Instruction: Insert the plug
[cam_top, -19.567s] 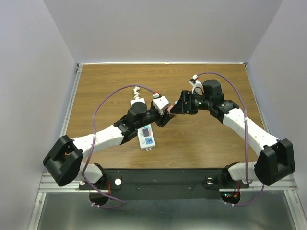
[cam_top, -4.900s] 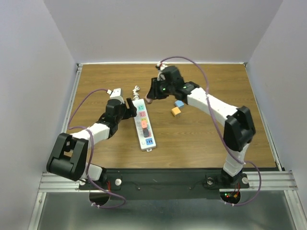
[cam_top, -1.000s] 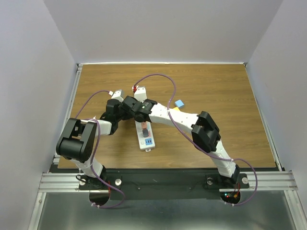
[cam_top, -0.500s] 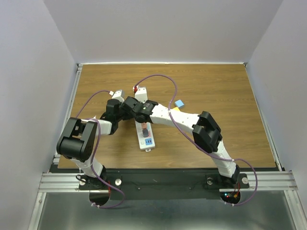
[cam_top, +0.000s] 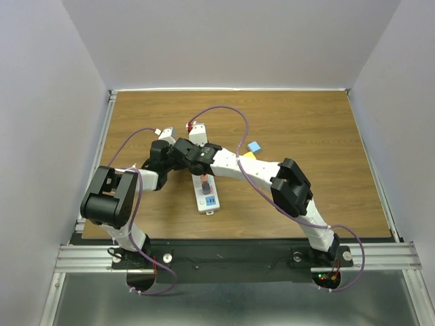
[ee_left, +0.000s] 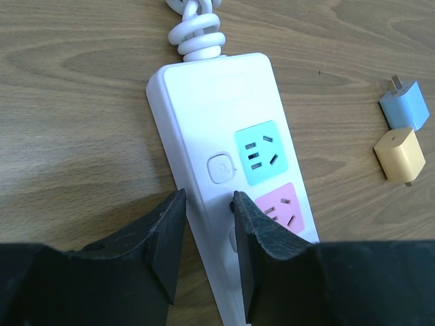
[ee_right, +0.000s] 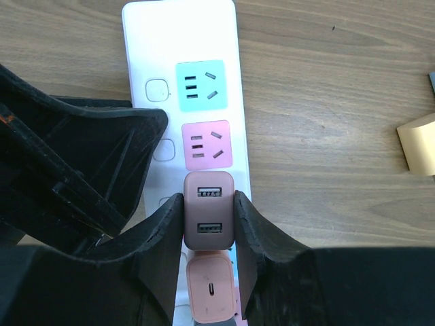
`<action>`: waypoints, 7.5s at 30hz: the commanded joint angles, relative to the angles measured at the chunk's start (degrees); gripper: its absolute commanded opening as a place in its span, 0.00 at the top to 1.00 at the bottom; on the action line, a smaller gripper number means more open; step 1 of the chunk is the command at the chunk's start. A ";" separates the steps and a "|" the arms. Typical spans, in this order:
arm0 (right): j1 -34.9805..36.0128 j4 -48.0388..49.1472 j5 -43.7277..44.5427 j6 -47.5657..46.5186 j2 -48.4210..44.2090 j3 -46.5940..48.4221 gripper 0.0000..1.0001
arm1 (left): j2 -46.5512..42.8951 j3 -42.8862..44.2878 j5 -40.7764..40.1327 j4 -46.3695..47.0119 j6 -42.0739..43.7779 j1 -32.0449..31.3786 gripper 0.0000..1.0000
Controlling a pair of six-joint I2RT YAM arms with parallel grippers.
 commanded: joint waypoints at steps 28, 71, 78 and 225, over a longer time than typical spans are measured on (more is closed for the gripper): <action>0.53 -3.59 2.87 -1.24 0.44 0.98 1.00 | 1.23 1.77 1.63 0.19 0.87 0.88 0.57; 0.53 4.94 8.76 -8.98 1.76 7.22 1.00 | 1.76 1.86 2.15 0.28 0.78 1.05 0.58; 0.44 7.31 8.49 -8.45 1.41 3.79 0.99 | 1.84 1.94 2.42 0.28 0.78 1.05 0.58; -2.90 16.28 -3.64 -12.05 4.84 -19.85 1.00 | 3.16 2.38 4.44 0.72 1.22 1.32 0.60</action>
